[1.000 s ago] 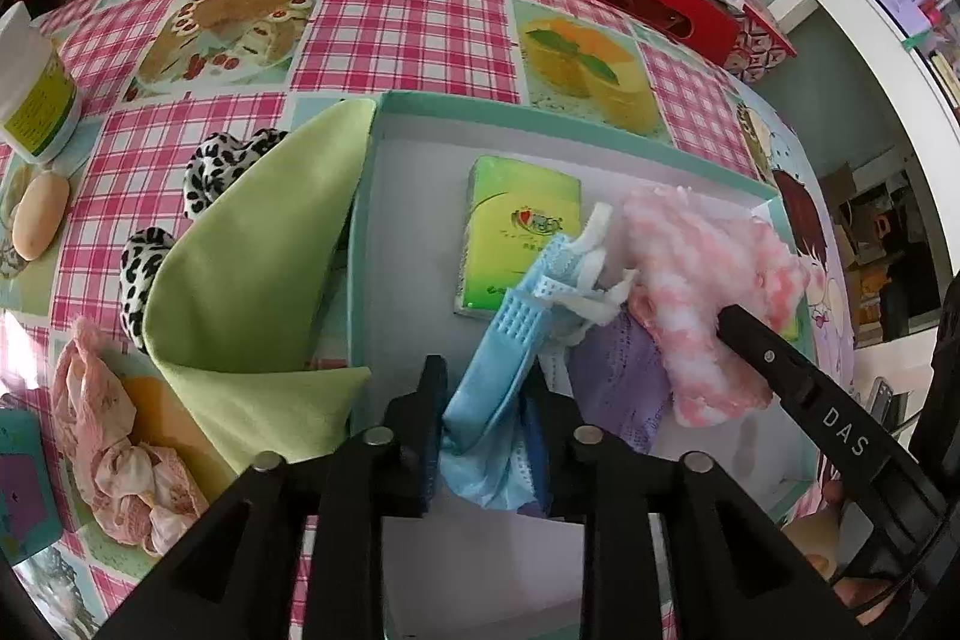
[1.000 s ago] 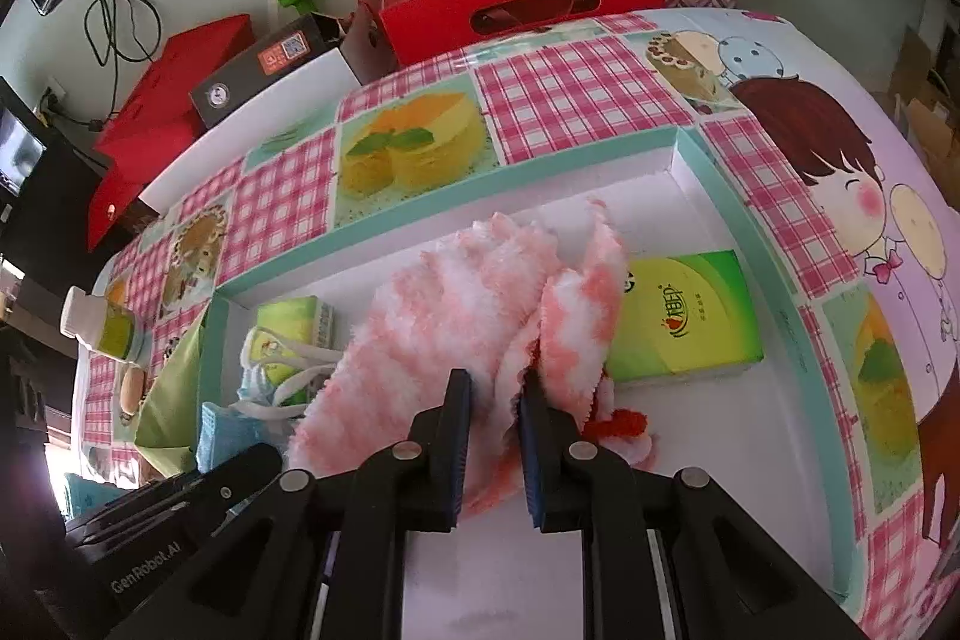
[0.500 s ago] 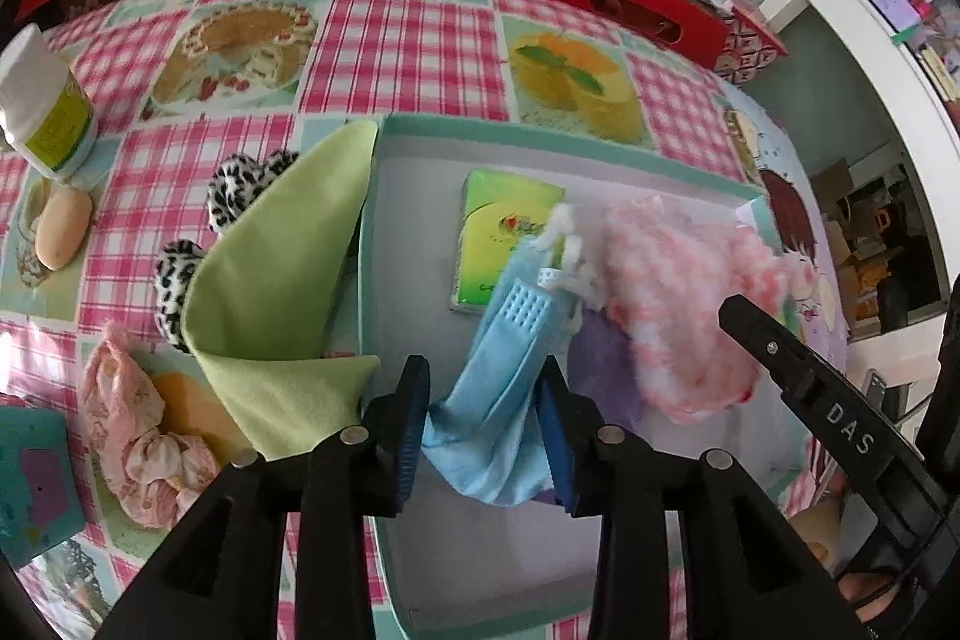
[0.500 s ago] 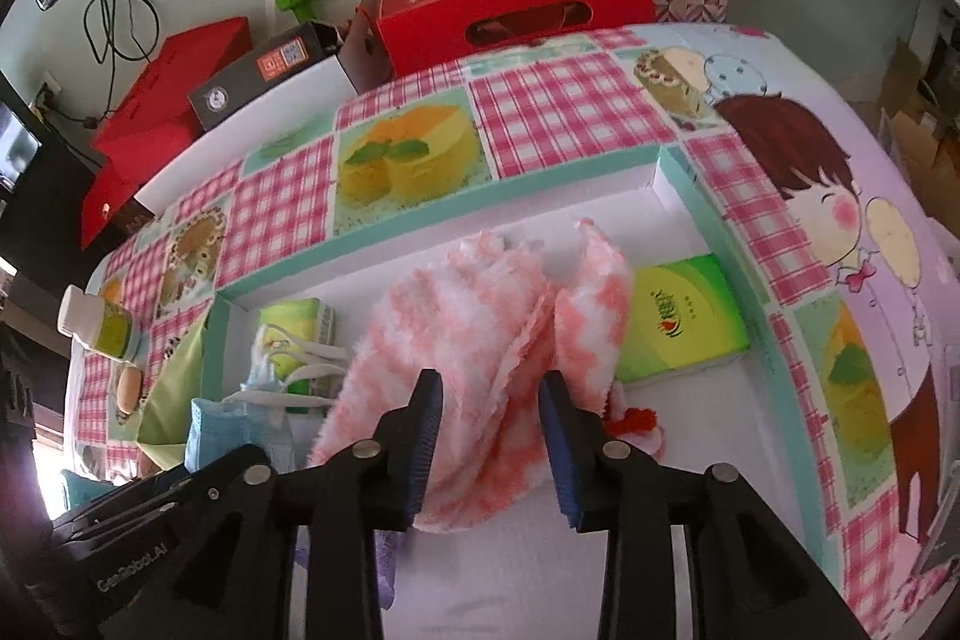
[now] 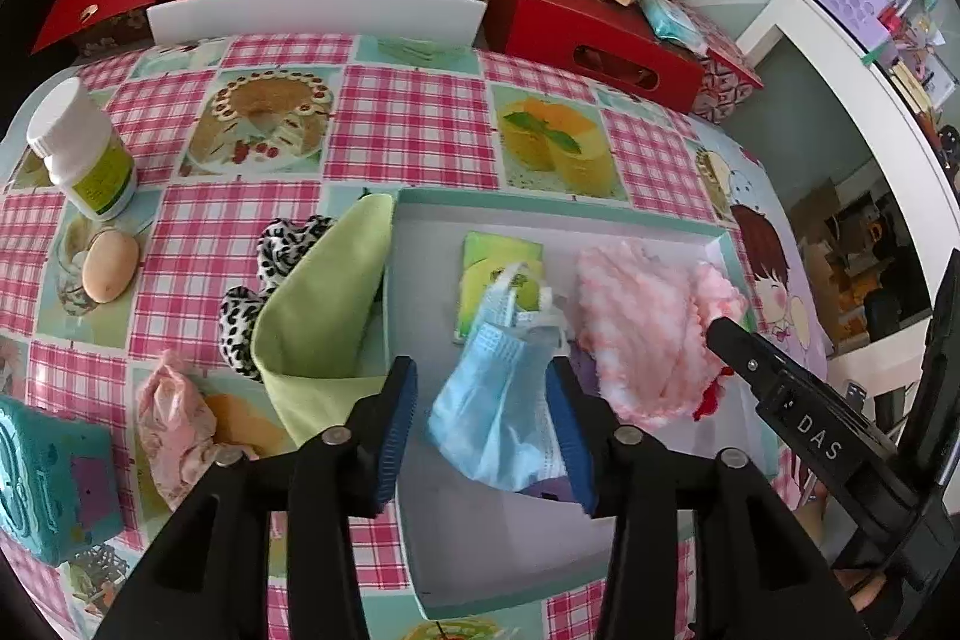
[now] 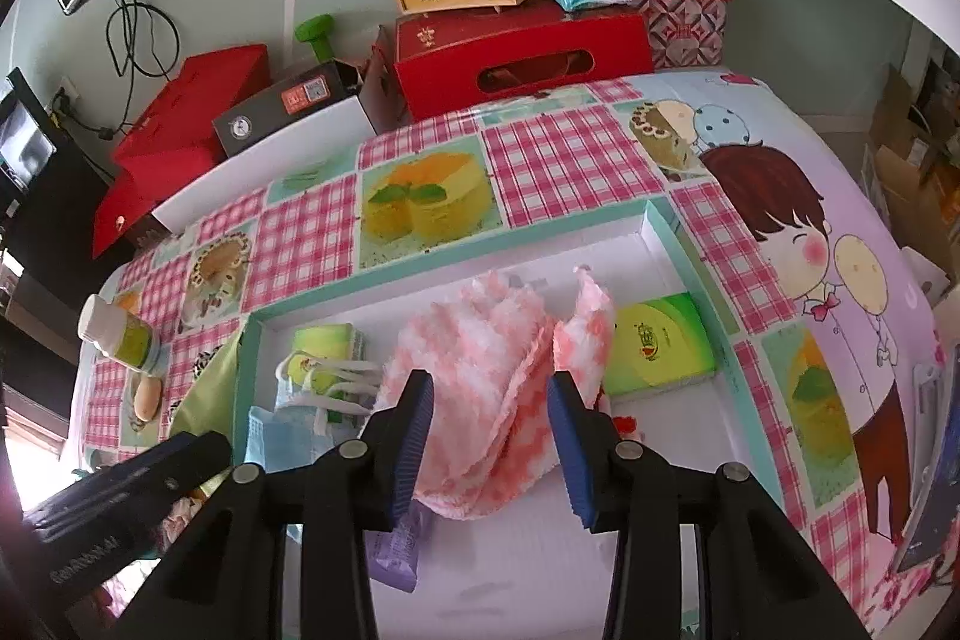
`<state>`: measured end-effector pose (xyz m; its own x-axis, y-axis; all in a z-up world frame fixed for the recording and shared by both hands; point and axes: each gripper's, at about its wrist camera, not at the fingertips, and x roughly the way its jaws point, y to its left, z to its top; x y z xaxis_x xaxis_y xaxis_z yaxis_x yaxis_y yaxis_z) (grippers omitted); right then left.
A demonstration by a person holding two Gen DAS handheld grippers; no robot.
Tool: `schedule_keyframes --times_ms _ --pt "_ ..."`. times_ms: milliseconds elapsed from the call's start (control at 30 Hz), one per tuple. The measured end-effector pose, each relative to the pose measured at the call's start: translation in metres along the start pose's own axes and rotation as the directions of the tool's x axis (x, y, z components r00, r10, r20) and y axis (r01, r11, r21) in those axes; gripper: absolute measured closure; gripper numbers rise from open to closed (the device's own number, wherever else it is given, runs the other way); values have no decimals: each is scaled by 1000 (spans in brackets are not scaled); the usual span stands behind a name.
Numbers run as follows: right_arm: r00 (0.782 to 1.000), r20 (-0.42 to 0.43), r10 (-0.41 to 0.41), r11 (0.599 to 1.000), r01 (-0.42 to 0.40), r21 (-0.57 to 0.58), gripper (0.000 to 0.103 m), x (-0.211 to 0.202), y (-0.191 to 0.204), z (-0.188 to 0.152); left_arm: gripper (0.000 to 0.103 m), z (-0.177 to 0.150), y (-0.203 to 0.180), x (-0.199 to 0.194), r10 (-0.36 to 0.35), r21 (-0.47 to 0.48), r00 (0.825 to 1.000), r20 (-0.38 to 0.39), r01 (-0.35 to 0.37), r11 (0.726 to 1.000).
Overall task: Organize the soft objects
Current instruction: 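Open both tools to drop the mask and towel into the tray, then move both tools back over the soft items beside the tray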
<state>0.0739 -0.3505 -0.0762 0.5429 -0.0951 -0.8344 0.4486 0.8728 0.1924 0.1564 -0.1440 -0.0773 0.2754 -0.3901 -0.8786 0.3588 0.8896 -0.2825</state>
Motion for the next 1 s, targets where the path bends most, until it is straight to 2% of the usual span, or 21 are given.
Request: schedule_keyframes --times_ms 33,100,200,233,267,300,333,367,400,700,1000 --pt "1000 -2 -3 1000 3 1 55 1 -1 0 54 1 1 2 8 -4 1000 -4 -8 1000" --pt "1000 -4 -14 1000 14 4 38 2 -2 -1 54 2 1 6 18 -10 1000 -6 -18 1000" --pt "1000 0 -25 1000 25 4 34 2 -3 -1 51 2 3 7 28 -14 1000 -3 -28 1000" --pt "1000 -1 -29 1000 29 6 32 2 -4 -1 40 3 3 7 35 -14 999 -1 -35 999" --pt "999 -3 -33 999 33 8 27 3 -4 -1 32 3 4 7 45 -15 999 4 -45 999" --pt "999 -4 -37 999 37 9 20 3 -5 -1 19 4 4 7 57 -17 998 13 -57 998" --pt "999 -6 -44 999 45 13 15 5 -6 -1 15 4 6 6 75 -23 997 29 -75 997" --pt "999 -8 -51 999 51 16 3 6 -7 -1 15 4 7 5 102 -32 993 52 -100 994" --pt "998 -9 -55 998 55 20 0 7 -9 -1 14 4 9 5 118 -36 991 60 -116 993" --pt "996 -42 -78 996 79 37 0 14 -16 -2 14 6 24 4 167 -77 983 76 -162 984" --pt "996 -46 -80 996 81 24 0 15 -12 -3 14 8 24 6 169 -75 983 68 -164 984"
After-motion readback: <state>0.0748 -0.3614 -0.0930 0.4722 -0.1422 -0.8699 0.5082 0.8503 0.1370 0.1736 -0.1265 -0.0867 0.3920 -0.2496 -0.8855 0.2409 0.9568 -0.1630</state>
